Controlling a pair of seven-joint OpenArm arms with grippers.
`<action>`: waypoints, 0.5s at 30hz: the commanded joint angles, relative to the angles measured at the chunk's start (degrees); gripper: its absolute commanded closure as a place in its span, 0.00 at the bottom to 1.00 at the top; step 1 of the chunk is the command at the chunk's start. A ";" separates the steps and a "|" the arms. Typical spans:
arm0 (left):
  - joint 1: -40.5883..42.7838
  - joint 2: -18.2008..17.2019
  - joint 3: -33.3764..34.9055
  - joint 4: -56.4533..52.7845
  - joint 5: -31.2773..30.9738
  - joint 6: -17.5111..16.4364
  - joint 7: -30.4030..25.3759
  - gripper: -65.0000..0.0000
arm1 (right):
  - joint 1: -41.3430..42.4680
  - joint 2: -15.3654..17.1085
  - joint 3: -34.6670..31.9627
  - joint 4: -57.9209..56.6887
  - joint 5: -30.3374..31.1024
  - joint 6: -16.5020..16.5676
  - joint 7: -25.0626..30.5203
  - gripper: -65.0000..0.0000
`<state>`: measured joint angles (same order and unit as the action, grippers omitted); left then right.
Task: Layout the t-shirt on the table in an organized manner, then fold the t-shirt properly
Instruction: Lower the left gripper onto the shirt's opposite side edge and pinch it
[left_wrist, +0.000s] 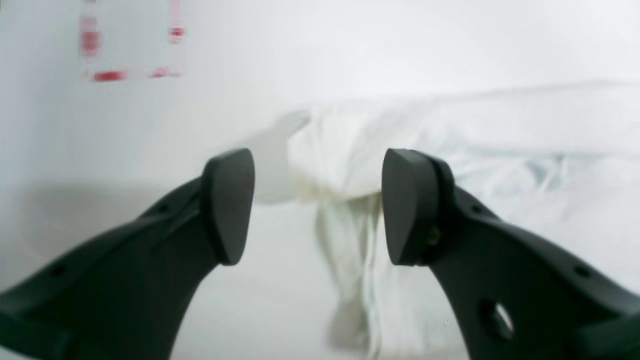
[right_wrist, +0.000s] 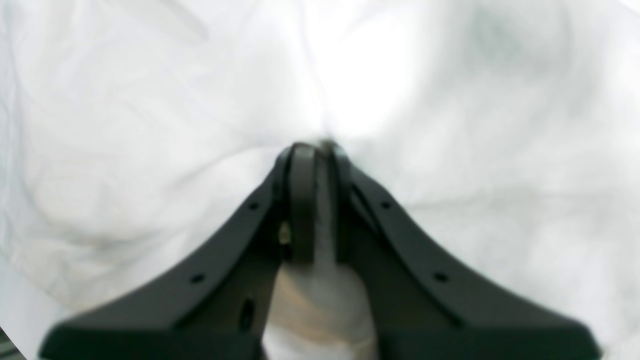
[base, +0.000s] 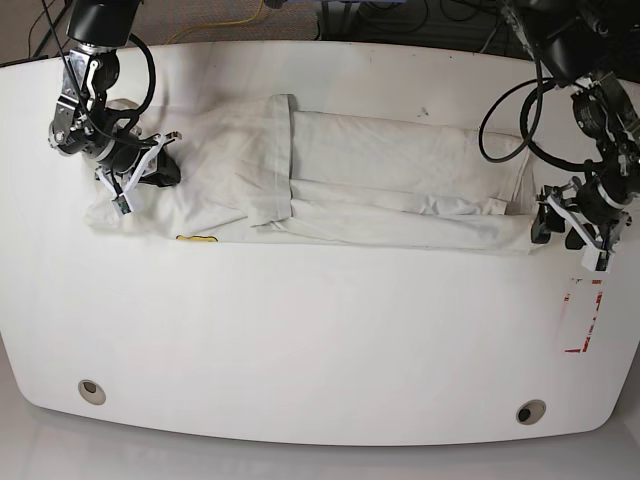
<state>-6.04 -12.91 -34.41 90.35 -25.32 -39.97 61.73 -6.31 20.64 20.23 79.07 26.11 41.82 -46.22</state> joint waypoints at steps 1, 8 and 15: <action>-2.70 -1.38 -0.18 -2.13 -0.22 -0.03 -0.86 0.42 | -0.95 0.76 -0.05 -0.61 -5.32 -1.82 -5.52 0.92; -7.63 -1.99 -0.09 -10.74 4.88 -0.03 -1.21 0.42 | -1.03 0.76 -0.05 -0.61 -5.32 -1.82 -5.52 0.92; -9.65 -1.99 0.00 -14.70 5.94 -0.03 -2.61 0.42 | -1.03 0.76 -0.05 -0.61 -5.32 -1.82 -5.52 0.92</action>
<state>-14.37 -13.85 -34.44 75.44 -18.48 -39.90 61.04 -6.42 20.64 20.25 79.07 26.13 41.78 -46.00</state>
